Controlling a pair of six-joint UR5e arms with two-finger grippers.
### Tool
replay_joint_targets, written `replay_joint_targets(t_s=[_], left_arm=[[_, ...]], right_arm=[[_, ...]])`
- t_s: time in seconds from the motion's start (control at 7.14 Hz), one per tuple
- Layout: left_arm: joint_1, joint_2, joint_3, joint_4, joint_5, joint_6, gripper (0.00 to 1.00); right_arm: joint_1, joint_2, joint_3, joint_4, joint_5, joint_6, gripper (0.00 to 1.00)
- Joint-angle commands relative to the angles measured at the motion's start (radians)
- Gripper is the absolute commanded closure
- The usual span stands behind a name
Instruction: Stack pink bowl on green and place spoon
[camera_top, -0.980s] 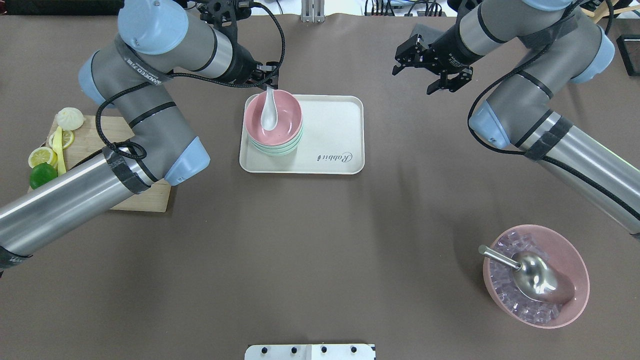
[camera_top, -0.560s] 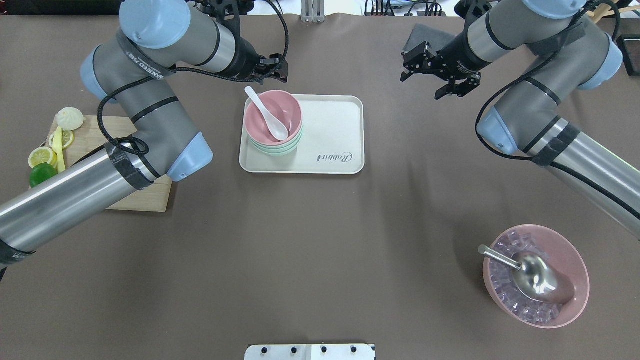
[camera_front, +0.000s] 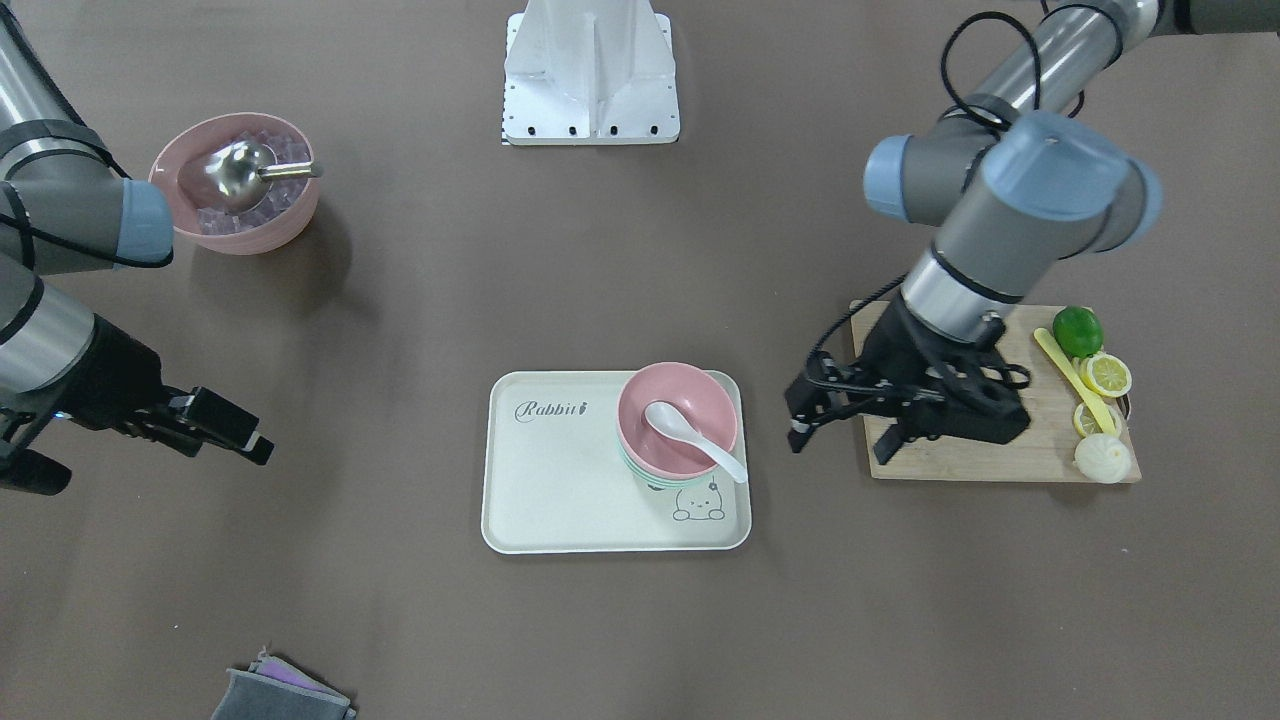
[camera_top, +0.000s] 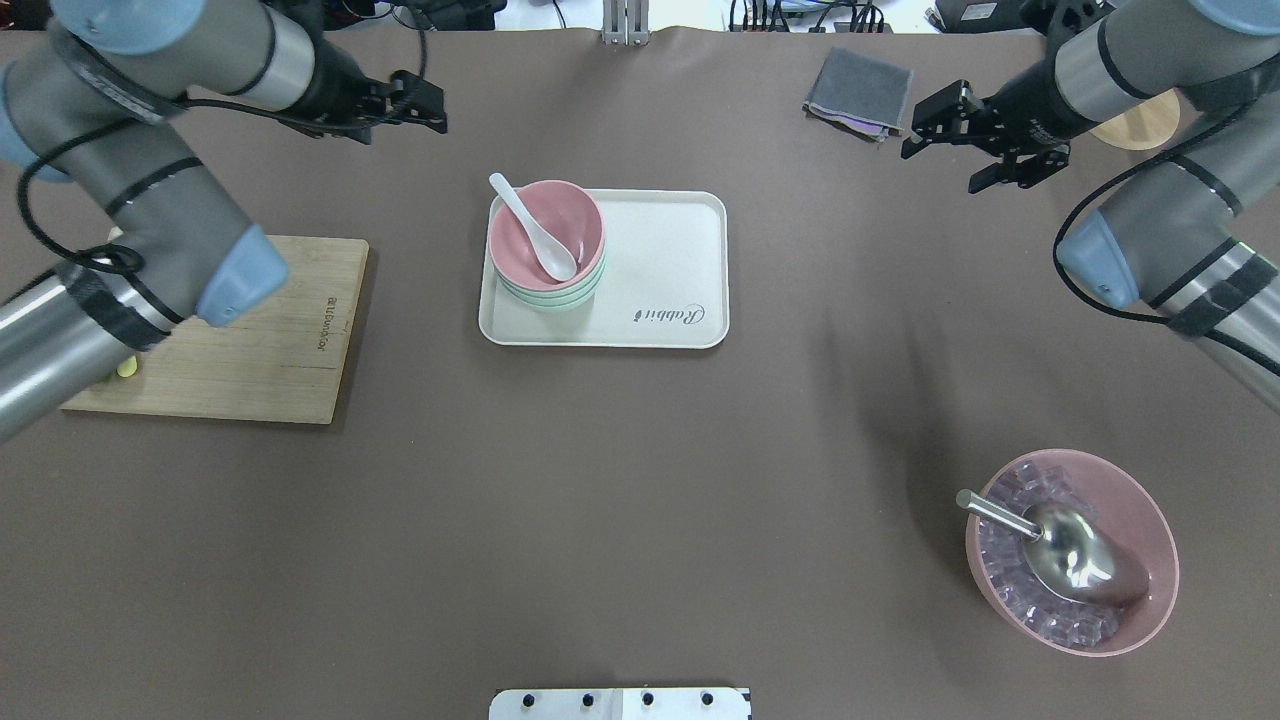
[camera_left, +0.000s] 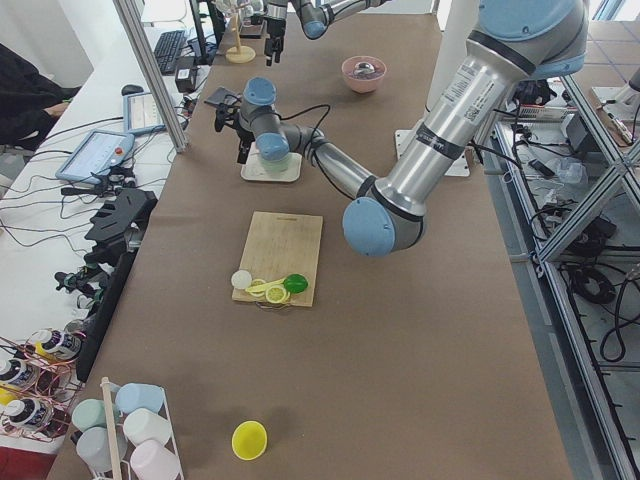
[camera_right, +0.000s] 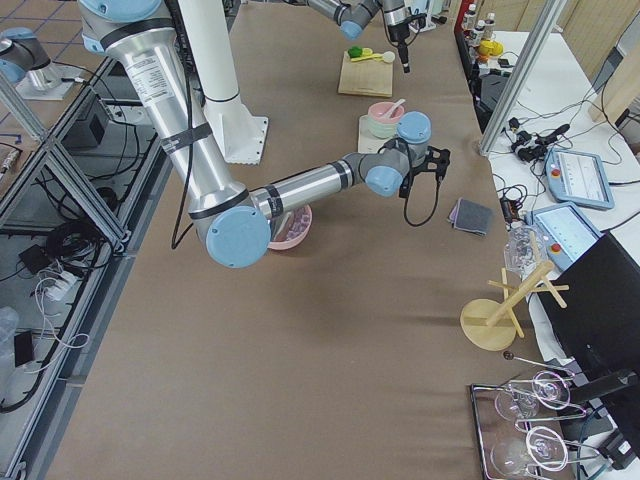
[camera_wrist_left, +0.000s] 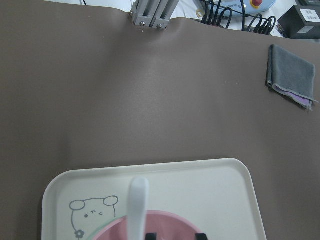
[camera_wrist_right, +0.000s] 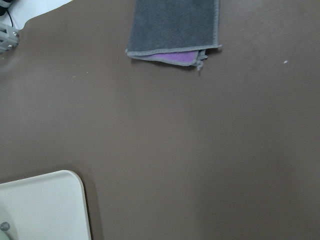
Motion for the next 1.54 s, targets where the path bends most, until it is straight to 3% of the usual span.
replay_joint_targets(t_s=[0.0, 0.14, 0.28, 0.56, 0.84, 0.98, 1.12, 1.26, 1.4], left_arm=[[-0.164, 0.070, -0.167, 0.413, -0.067, 0.334, 0.02], [-0.235, 0.075, -0.207, 0.608, -0.059, 0.539, 0.02], [-0.304, 0.103, -0.209, 0.663, -0.059, 0.698, 0.02], [-0.351, 0.243, -0.209, 0.638, -0.076, 0.820, 0.02], [-0.358, 0.406, -0.186, 0.508, -0.064, 0.860, 0.02], [-0.363, 0.438, -0.136, 0.363, -0.070, 0.839, 0.02], [-0.369, 0.439, -0.125, 0.360, -0.070, 0.834, 0.02], [-0.375, 0.422, -0.126, 0.409, -0.072, 0.836, 0.02], [-0.390, 0.364, -0.131, 0.520, -0.073, 0.843, 0.02]], right_arm=[[0.107, -0.100, 0.004, -0.121, 0.000, -0.324, 0.00], [0.165, -0.125, 0.004, -0.242, -0.014, -0.534, 0.00], [0.205, -0.133, 0.004, -0.371, -0.078, -0.735, 0.00], [0.268, -0.127, 0.004, -0.605, -0.173, -1.019, 0.00], [0.372, -0.124, 0.024, -0.790, -0.157, -1.277, 0.00], [0.391, -0.139, 0.081, -0.882, -0.123, -1.330, 0.00], [0.407, -0.209, 0.165, -0.897, -0.036, -1.327, 0.00], [0.407, -0.267, 0.240, -0.899, -0.025, -1.308, 0.00], [0.407, -0.304, 0.257, -0.891, -0.008, -1.269, 0.00]])
